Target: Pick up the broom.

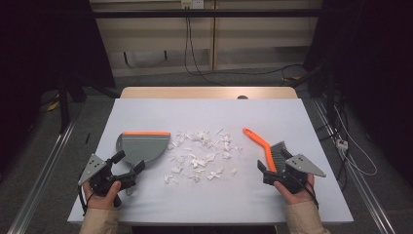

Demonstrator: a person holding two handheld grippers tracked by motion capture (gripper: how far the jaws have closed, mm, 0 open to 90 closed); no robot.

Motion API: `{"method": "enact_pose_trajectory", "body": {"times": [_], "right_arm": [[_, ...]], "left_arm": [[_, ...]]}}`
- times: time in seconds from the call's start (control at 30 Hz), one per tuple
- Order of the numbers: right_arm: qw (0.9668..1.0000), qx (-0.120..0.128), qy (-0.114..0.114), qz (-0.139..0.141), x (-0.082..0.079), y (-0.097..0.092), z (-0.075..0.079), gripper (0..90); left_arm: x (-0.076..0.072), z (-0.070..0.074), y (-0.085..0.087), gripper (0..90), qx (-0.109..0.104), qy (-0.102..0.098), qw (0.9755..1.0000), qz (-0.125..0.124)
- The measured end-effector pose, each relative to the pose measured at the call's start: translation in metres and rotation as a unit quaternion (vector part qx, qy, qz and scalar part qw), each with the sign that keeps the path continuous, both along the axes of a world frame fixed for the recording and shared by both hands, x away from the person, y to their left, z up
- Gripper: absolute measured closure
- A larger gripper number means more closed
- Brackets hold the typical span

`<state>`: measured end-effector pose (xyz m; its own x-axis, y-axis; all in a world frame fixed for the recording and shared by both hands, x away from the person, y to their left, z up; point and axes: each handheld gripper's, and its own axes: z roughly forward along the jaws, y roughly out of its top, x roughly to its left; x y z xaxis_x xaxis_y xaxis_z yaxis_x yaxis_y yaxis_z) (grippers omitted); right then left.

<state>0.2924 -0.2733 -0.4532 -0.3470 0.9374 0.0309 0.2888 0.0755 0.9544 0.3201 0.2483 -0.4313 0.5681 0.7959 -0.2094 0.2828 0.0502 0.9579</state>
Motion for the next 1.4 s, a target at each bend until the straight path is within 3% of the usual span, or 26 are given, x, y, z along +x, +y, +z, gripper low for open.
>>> {"method": "enact_pose_trajectory", "body": {"times": [0.37,0.77,0.87,1.2,1.3,1.4], "right_arm": [[0.9999,-0.010,0.002,0.008,0.003,0.004,0.001,4.8],[0.9998,-0.019,0.007,-0.006,0.028,0.000,0.016,4.1],[0.9995,-0.016,0.025,-0.007,0.038,-0.002,0.019,3.9],[0.9959,-0.041,0.081,-0.004,0.066,-0.005,0.011,7.6],[0.9933,-0.056,0.102,0.003,0.074,-0.008,0.012,8.0],[0.9914,-0.053,0.119,0.003,0.082,-0.012,0.013,12.4]], "left_arm": [[0.000,0.001,0.000,8.6,0.004,-0.005,1.0000,-0.002],[0.000,0.002,0.000,8.6,0.001,-0.009,1.0000,-0.003],[0.000,0.003,-0.001,8.6,0.000,-0.008,1.0000,-0.003],[0.002,0.003,-0.003,8.7,-0.001,-0.007,1.0000,-0.007],[0.002,0.003,-0.003,8.7,-0.001,-0.006,1.0000,-0.006],[0.002,0.003,-0.002,8.7,-0.001,-0.006,1.0000,-0.006]]}}
